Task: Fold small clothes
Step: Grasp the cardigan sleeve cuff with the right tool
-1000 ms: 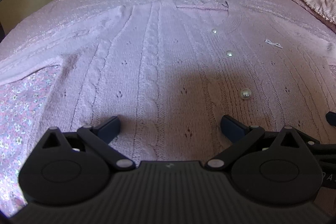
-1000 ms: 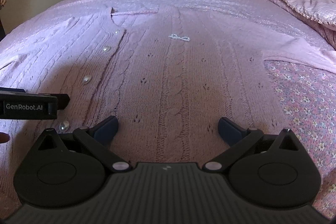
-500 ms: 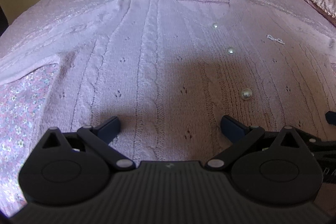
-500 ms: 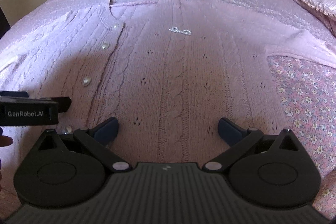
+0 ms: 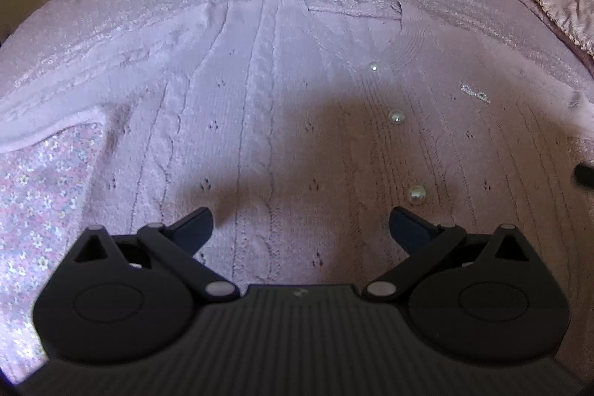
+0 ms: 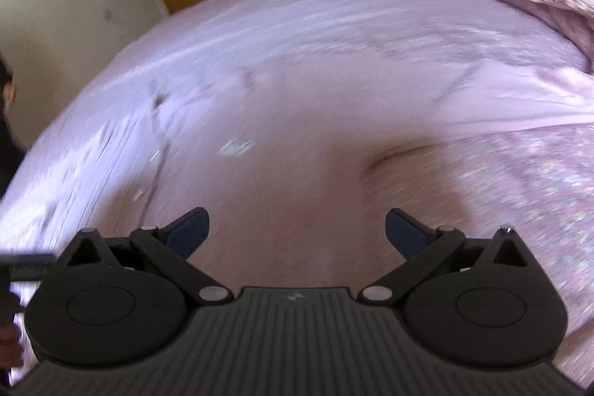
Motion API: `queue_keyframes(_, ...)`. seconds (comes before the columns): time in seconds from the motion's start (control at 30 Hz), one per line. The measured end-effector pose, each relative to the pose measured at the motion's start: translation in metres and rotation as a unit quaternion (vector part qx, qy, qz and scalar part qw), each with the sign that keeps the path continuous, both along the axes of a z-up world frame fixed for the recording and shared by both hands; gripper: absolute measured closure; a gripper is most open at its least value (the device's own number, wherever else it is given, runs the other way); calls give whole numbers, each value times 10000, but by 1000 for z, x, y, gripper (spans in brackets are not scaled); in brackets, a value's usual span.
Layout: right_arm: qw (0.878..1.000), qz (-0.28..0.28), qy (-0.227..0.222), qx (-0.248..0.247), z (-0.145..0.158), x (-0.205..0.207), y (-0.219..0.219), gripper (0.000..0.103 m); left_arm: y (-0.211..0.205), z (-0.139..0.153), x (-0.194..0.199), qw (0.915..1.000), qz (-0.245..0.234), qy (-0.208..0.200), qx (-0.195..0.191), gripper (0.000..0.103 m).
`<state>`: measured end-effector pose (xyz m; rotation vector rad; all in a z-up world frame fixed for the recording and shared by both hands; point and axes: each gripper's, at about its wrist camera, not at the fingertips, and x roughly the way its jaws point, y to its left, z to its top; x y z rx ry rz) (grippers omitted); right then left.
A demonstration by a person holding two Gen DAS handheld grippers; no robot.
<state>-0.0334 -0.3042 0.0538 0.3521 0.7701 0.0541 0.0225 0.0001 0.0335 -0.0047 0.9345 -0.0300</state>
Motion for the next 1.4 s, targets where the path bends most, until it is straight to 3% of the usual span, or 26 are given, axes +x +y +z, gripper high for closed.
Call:
queue_keyframes(0.27,9898,-1371,-177,334,-27,18,-112,0,-6,0,3,9996,205,86,196,0)
queue_keyframes(0.37,9848,-1602,-247,622,-41,26,-145,0,-2,2,6,9990,352,135,226,0)
queue_keyframes(0.47,9765,-1727,-586,1146,-51,37,-174,0,1,3,6,9983,491,190,263,0)
queue_keyframes(0.6,9683,-1977,-801,1296,-60,47,-203,0,6,7,8,9974,666,262,114,0)
queue_keyframes(0.73,9540,-2161,-1052,1795,-65,58,-224,1,10,11,10,9964,748,386,133,0)
queue_keyframes(0.77,9499,-2249,-1090,1878,-65,61,-230,4,11,13,10,9963,732,414,155,0)
queue_keyframes(0.8,9456,-2388,-1118,1905,-65,62,-232,20,11,15,10,9964,721,405,187,0)
queue_keyframes(0.83,9443,-2419,-1091,1945,-65,65,-234,45,11,16,10,9965,712,382,222,0)
queue_keyframes(0.87,9443,-2380,-1003,2041,-66,70,-237,59,12,18,10,9966,703,353,260,0)
queue_keyframes(0.9,9421,-2339,-873,2239,-67,73,-240,78,13,20,10,9966,703,332,281,0)
queue_keyframes(0.93,9388,-2396,-891,2309,-65,74,-239,89,14,22,9,9966,709,318,287,0)
queue_keyframes(1.17,9580,-1895,-1493,1550,-2,68,-195,94,28,26,11,9973,658,259,188,0)
queue_keyframes(1.4,9743,-919,-1798,995,62,86,-103,94,44,33,19,9973,620,125,368,0)
